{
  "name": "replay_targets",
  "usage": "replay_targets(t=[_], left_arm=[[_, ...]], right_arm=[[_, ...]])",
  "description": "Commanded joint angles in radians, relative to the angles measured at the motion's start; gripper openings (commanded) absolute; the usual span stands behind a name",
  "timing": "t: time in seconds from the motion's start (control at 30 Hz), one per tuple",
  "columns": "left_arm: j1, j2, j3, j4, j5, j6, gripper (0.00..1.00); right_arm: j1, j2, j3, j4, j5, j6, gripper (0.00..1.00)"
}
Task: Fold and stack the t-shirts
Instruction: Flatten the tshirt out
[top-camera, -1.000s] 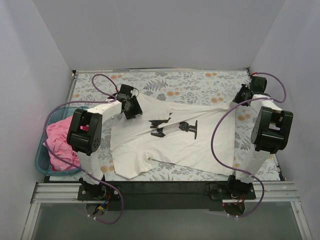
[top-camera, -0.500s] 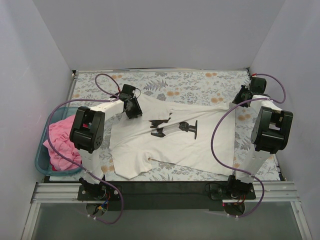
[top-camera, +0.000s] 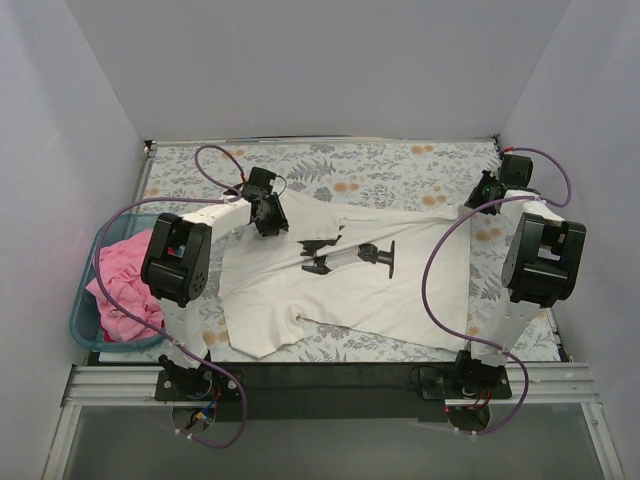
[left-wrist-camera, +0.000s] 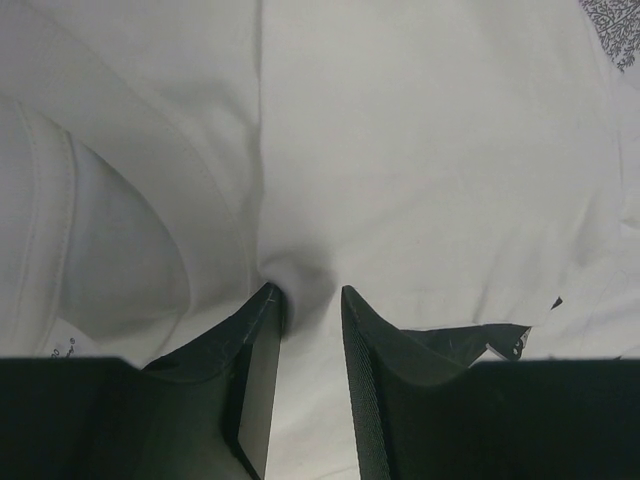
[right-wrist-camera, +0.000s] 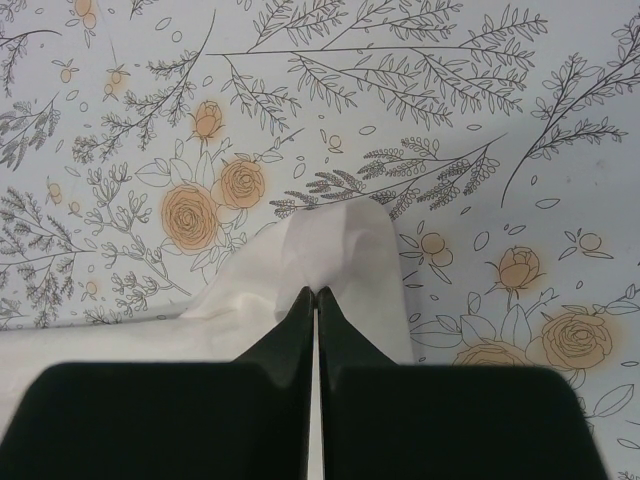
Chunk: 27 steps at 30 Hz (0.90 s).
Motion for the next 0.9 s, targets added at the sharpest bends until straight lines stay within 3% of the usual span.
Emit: replay_targets(t=[0.0,0.13,0.17,0.27,0.4,0.87], left_arm=[[-0.006,-0.037,0.033,-0.016,0.017,0.000,0.29],[-0.011,-0.037,0.025,-0.007,0.000,0.002,0.22],[-0.009,-0.039,0.024,0.004,-0.009,0.006,0.12],[-0.008,-0.031,0.030,0.016,-0.073,0.026,0.00],[0.029,-0.004,0.095,0.029,-0.098,0.042,0.00],[0.179,0.219,0.597,0.030,-0.060,0.095,0.00]], right_arm=[[0.003,-0.016,0.002,0.005,0.000,0.009,0.01],[0.005,-0.014,0.000,0.007,0.000,0.009,0.01],[0.003,-0.011,0.005,0.007,-0.003,0.008,0.01],[0.005,0.001,0.014,0.007,-0.006,0.012,0.01],[0.003,0.024,0.058,0.007,-0.017,0.017,0.01],[0.005,0.171,0.264,0.040,-0.102,0.026,0.01]])
